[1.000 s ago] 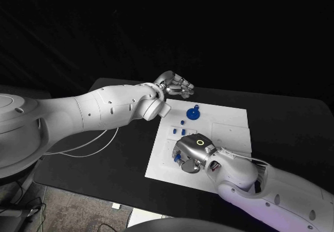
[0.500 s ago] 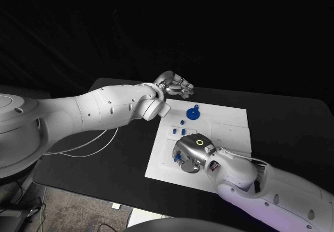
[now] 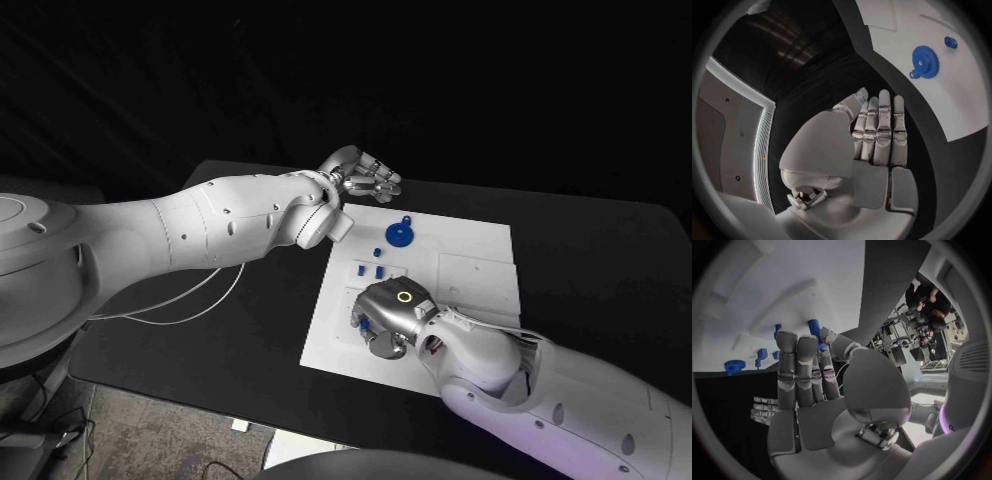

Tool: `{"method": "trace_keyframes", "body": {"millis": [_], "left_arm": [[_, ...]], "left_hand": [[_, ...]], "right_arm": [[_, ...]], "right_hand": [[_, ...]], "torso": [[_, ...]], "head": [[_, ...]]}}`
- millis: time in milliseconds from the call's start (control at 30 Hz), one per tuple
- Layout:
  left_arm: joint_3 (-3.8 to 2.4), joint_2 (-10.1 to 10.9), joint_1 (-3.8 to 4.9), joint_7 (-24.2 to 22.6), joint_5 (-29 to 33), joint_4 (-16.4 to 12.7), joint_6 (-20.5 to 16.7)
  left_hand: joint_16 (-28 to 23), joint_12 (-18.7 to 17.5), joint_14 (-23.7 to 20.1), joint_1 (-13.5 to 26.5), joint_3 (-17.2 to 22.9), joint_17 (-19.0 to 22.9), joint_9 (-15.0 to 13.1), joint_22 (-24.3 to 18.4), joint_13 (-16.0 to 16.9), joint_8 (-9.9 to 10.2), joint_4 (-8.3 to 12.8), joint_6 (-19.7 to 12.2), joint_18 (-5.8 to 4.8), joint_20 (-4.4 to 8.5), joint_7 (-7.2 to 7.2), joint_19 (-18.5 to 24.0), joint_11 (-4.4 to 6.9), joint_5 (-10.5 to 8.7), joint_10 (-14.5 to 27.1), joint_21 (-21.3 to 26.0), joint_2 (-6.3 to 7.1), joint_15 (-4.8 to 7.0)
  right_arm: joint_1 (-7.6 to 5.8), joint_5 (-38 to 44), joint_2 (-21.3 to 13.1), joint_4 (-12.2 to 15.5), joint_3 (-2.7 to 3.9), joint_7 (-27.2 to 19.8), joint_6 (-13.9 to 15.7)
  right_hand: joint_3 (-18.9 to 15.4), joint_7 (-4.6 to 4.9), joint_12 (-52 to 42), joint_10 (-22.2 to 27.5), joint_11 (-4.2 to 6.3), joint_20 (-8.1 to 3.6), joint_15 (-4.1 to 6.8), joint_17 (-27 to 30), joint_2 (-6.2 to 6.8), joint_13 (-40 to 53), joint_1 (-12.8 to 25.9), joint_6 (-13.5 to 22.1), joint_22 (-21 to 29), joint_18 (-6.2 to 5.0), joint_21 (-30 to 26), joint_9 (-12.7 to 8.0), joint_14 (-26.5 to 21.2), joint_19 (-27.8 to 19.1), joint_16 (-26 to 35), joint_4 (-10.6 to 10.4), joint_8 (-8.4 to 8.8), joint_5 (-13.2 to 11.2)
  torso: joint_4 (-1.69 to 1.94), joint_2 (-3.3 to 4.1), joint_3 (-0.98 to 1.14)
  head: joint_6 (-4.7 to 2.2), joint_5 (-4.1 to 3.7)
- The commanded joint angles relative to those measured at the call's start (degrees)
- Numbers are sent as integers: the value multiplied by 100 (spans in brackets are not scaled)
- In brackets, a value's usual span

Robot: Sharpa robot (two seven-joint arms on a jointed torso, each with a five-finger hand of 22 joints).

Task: Assemble the parts on the task board

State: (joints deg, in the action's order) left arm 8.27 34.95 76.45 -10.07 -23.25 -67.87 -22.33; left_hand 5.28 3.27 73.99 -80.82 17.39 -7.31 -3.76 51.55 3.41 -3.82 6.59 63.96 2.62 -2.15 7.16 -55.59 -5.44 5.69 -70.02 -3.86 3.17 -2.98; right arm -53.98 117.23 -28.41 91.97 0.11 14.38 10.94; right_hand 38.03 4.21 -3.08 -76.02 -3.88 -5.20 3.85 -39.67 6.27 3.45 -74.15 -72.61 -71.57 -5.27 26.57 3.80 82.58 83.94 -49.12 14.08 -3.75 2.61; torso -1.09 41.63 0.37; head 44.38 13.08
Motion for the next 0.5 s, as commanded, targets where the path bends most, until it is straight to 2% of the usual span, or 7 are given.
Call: {"method": "trace_keyframes", "body": {"millis": [33, 167, 300, 367, 433, 467, 500], "left_arm": [[-4, -7, 6, -25, 26, -17, 64], [-4, -7, 6, -24, 26, -18, 68], [-4, -5, 6, -19, 26, -17, 71], [-4, -5, 6, -7, 25, -15, 70], [-4, -4, 6, 6, 25, -14, 71], [-4, -3, 6, 10, 25, -15, 71], [-4, -1, 6, 14, 25, -14, 69]], "left_hand": [[-34, 3, -10, 5, -29, 0, 5, -5, -4, 19, -18, -4, -56, -2, 11, -35, 9, 6, 38, -8, -67, -35], [-34, 3, -10, 5, -29, 0, 5, -5, -4, 19, -18, -4, -56, -2, 11, -35, 9, 6, 38, -8, -67, -35], [-34, 3, -10, 5, -29, 0, 5, -5, -4, 19, -18, -4, -56, -2, 11, -35, 9, 6, 38, -8, -67, -35], [-34, 3, -10, 5, -29, 0, 5, -5, -4, 19, -18, -4, -56, -2, 11, -35, 9, 6, 38, -8, -67, -35], [-34, 3, -10, 5, -29, 0, 5, -5, -4, 19, -18, -4, -56, -2, 11, -35, 9, 6, 38, -8, -67, -35], [-34, 3, -10, 5, -29, 0, 5, -5, -4, 19, -18, -4, -56, -2, 11, -35, 9, 6, 38, -8, -67, -35], [-34, 3, -10, 5, -29, 0, 5, -5, -4, 19, -18, -4, -56, -2, 11, -35, 9, 6, 38, -8, -67, -35]], "right_arm": [[43, 172, 20, -50, -57, 30, -237], [43, 77, 44, -65, -72, -32, -202], [43, -76, 36, -87, -78, -96, -193], [42, -152, 25, -107, -80, -124, -168], [41, -232, 9, -122, -81, -147, -116], [41, -257, 3, -126, -81, -155, -90], [41, -285, -3, -130, -81, -162, -56]], "right_hand": [[34, 3, -36, -454, 309, -50, 41, 8, -35, 11, 15, -45, -6, -93, -30, 8, 6, 235, -1, -14, 9, 15], [109, 37, -31, -325, 267, -23, -1, 13, -18, 6, 8, 72, -4, -87, -60, -6, 8, 231, 2, 2, 21, 14], [108, 117, -28, -56, 186, 44, -69, 20, 150, 4, 156, 346, -1, -119, -114, -12, 6, 227, -13, 22, 24, 79], [32, 154, -29, 118, 142, 64, -84, 29, 245, 1, 295, 514, 16, -157, -152, -14, 3, 232, -25, -18, 22, 367], [-91, 178, -31, 288, 99, 105, -123, 48, 350, -2, 415, 648, 51, -188, -205, -17, 0, 237, -33, -74, 23, 507], [-202, 190, -33, 405, 71, 136, -149, 64, 394, -2, 468, 717, 87, -207, -252, -17, 3, 240, -36, -109, 20, 521], [-322, 207, -32, 532, 34, 163, -176, 84, 437, -4, 494, 788, 130, -228, -307, -19, 1, 245, -35, -131, 21, 419]], "torso": [[-1, -2, -2], [-6, -4, -2], [-7, -5, -1], [-10, -3, 3], [-9, -3, 4], [-5, 0, 6], [-6, 0, 6]], "head": [[-1, 8], [-12, 12], [-8, 12], [-8, 14], [-7, 12], [-9, 11], [-8, 12]]}}
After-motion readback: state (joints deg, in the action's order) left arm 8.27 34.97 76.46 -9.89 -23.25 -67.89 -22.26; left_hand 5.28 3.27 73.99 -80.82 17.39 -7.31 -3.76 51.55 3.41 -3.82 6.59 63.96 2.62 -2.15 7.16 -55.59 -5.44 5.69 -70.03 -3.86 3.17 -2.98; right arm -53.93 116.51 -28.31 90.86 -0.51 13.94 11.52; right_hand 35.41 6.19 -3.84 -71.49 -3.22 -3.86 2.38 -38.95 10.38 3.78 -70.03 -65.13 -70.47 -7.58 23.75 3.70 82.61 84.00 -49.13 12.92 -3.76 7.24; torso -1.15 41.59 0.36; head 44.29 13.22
